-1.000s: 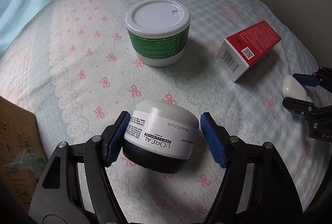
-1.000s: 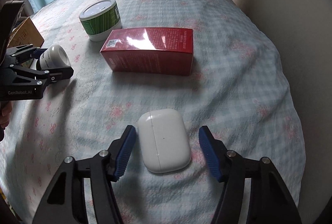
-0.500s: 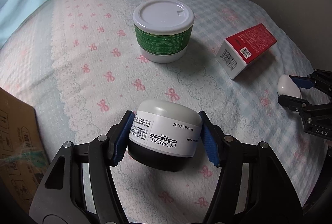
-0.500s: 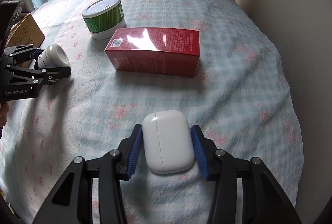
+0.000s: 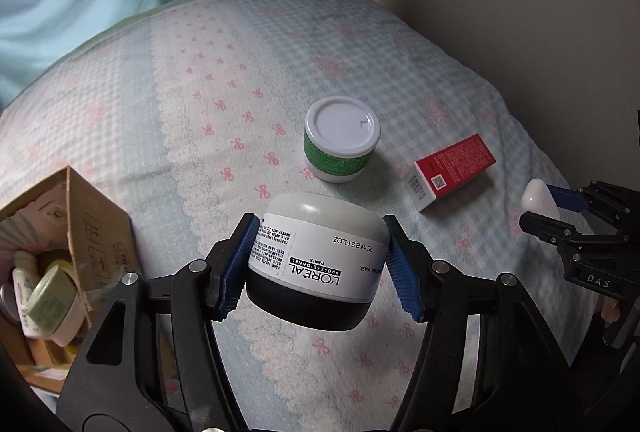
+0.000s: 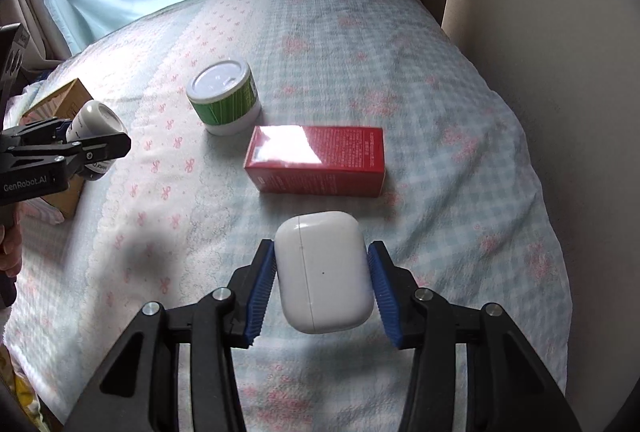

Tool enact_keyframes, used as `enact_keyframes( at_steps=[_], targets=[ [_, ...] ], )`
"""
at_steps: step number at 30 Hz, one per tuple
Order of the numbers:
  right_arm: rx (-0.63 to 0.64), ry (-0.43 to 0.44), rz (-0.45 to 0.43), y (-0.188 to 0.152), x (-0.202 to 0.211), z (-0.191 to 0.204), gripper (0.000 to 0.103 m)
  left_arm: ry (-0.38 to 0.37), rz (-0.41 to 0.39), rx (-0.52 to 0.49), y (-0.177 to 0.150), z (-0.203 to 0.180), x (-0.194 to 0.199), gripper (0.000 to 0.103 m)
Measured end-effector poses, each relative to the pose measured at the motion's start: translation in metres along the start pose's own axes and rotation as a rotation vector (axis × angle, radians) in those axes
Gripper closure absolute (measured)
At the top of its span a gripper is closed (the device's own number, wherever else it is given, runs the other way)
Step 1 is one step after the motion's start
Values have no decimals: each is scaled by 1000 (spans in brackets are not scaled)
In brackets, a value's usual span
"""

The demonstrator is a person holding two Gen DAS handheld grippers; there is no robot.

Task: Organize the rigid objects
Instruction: 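Carry the L'Oreal jar with the left gripper while the right gripper carries the earbud case to the box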

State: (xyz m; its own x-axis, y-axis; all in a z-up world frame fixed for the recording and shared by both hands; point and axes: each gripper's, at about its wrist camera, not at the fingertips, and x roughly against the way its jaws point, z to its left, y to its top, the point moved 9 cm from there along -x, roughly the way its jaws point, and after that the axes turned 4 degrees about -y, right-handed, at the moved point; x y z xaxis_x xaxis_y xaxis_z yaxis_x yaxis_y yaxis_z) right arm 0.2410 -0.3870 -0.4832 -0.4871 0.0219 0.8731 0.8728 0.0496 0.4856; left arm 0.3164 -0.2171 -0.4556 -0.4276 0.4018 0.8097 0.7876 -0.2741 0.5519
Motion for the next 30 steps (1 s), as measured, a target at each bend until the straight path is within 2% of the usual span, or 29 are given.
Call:
enact_keyframes(
  at_steps=[4,8,15,19,23,30],
  targets=[
    [18,0,-34,29,49,11,60,25,-56,61,21,7,60,44],
    [49,37,-69,62,103,34,60,58,-106,154,32,20,131,44],
    [152,170,-114,109,174,115,60,158,-166,300,28,69,243,44],
    [209,228,-116,123,196,172,60,219,-188,343,15,110,292,44],
    [185,289,-89,135,206,223,60,247,-200,368,0,154,329,44],
    [101,292,-29,153,197,293,60,231,-165,357,-32,225,348,44]
  ],
)
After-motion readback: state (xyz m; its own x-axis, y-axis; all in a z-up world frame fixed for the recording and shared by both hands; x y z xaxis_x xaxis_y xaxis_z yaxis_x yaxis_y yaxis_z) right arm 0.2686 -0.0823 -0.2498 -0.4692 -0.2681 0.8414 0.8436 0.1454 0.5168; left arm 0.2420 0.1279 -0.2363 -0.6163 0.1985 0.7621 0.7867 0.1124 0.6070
